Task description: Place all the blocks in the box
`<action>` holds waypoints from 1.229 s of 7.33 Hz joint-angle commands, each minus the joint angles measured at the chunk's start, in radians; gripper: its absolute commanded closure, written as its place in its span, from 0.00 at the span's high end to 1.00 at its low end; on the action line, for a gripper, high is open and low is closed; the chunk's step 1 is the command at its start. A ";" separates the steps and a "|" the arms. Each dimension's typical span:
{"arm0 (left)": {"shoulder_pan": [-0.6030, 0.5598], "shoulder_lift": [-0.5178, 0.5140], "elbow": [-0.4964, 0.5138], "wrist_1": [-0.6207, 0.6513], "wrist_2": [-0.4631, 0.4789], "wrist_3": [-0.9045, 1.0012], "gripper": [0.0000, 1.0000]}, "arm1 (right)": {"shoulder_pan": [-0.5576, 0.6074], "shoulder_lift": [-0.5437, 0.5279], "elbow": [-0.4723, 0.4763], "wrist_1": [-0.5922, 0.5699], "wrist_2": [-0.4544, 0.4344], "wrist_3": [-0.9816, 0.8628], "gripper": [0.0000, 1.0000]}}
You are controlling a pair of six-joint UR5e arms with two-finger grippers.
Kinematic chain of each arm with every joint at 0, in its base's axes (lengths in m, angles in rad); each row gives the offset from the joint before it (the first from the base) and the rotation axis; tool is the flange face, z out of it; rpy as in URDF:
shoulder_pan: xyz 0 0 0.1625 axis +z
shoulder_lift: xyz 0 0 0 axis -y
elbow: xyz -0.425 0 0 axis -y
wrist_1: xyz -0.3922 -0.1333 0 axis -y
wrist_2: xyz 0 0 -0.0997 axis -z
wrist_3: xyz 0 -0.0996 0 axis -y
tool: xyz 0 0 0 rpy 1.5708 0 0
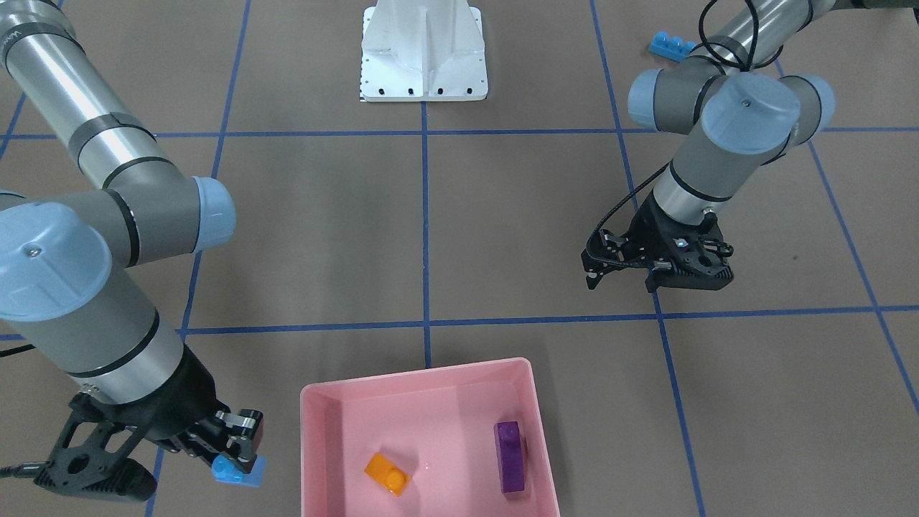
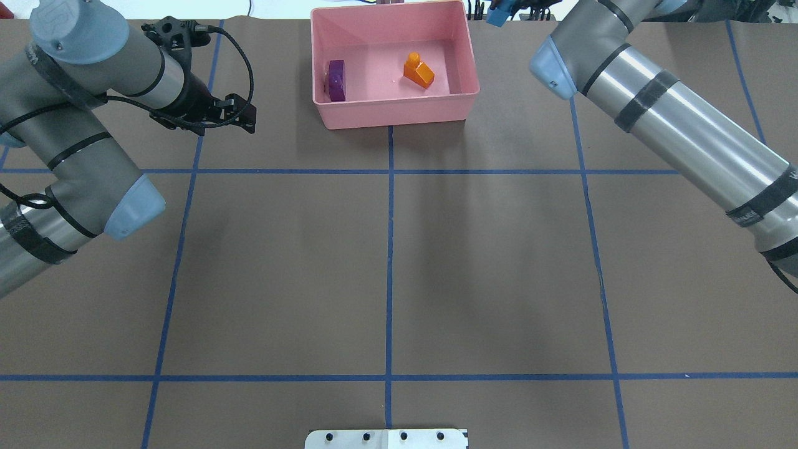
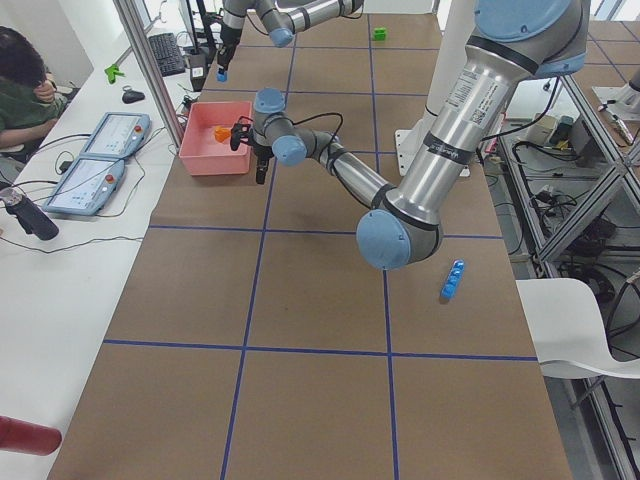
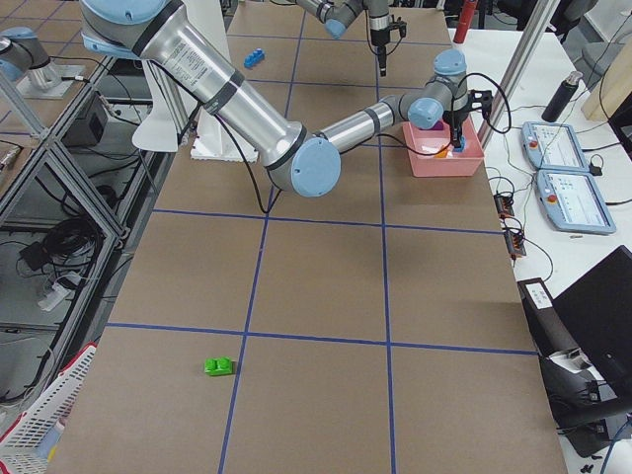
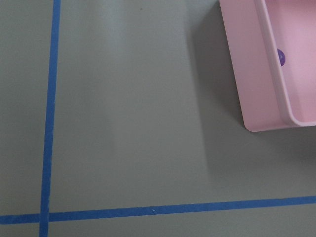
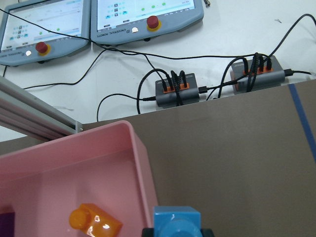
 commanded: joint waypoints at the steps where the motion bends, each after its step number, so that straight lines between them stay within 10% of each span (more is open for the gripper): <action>1: 0.000 0.000 0.000 -0.001 0.000 -0.001 1.00 | -0.077 0.038 -0.029 -0.005 -0.096 0.016 0.53; 2: 0.001 0.001 0.000 -0.001 0.000 -0.001 1.00 | -0.085 0.038 -0.029 -0.010 -0.096 0.009 0.77; 7: 0.000 0.018 -0.016 0.001 0.002 0.001 1.00 | -0.102 0.058 0.002 -0.101 -0.079 0.003 0.98; 9: -0.002 0.146 -0.121 0.002 -0.003 0.008 1.00 | -0.096 0.041 0.159 -0.384 -0.029 -0.150 0.99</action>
